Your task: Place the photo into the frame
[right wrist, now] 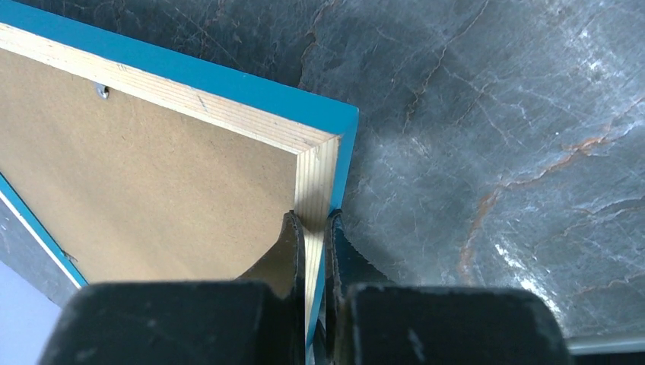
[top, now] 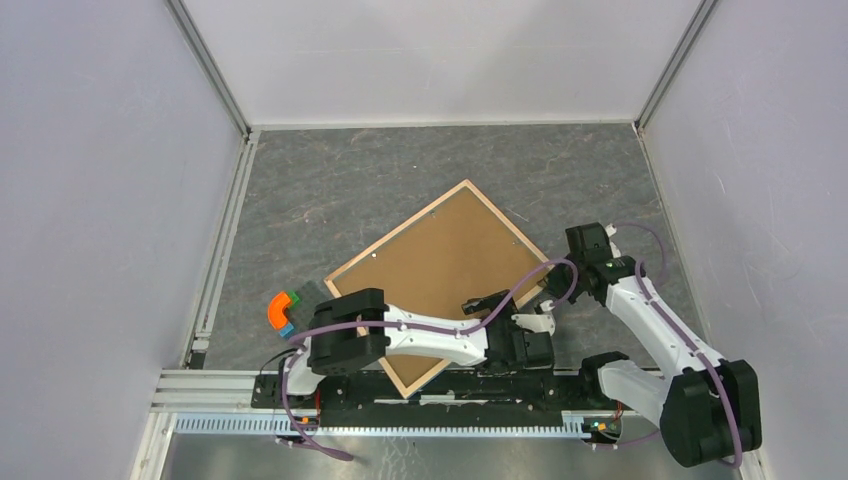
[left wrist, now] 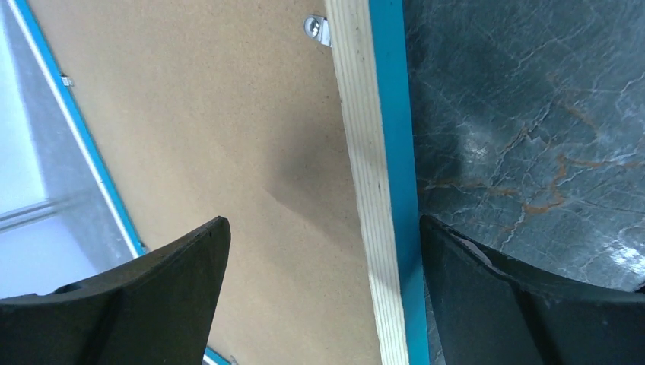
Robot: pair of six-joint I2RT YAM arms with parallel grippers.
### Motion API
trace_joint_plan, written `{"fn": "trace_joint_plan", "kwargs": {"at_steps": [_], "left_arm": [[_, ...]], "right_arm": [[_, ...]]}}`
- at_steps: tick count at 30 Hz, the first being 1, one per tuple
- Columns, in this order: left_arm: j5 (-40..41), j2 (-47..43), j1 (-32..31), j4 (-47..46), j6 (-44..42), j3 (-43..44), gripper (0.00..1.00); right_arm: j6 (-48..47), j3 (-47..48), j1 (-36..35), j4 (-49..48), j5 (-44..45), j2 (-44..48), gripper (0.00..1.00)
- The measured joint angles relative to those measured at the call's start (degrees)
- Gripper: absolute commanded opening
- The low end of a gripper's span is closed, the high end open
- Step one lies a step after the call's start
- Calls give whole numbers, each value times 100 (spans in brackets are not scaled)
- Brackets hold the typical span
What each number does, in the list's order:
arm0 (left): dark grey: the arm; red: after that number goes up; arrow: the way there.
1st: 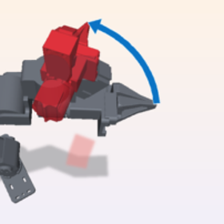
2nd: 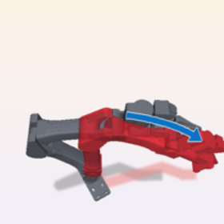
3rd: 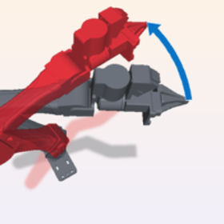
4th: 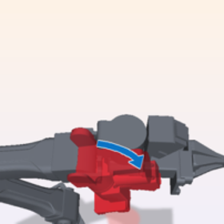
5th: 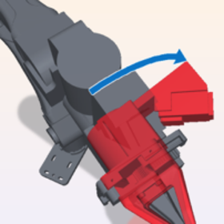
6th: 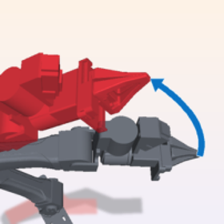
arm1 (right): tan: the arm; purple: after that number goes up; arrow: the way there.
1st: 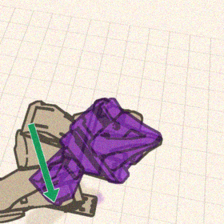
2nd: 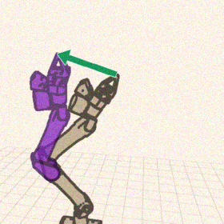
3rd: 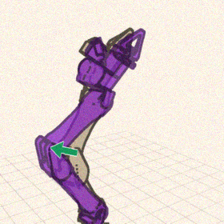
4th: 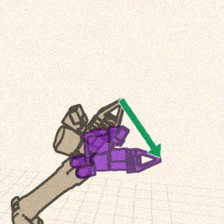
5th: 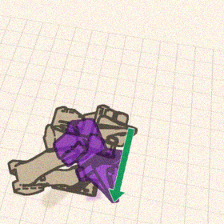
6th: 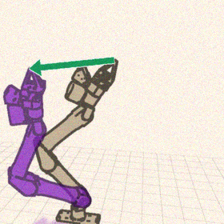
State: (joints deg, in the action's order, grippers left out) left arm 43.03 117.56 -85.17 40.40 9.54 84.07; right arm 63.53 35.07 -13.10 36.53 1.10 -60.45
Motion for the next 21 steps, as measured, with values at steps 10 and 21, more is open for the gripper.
{"fn": "trace_joint_plan", "kwargs": {"at_steps": [10, 21], "left_arm": [[1202, 358, -501, 166, -380, 24, 52], [2079, 31, -533, 216, -404, -101, 16]], "right_arm": [[103, 490, -2, 575, -70, 151, 0], [70, 645, -9, 444, 181, 778, 43]]}}
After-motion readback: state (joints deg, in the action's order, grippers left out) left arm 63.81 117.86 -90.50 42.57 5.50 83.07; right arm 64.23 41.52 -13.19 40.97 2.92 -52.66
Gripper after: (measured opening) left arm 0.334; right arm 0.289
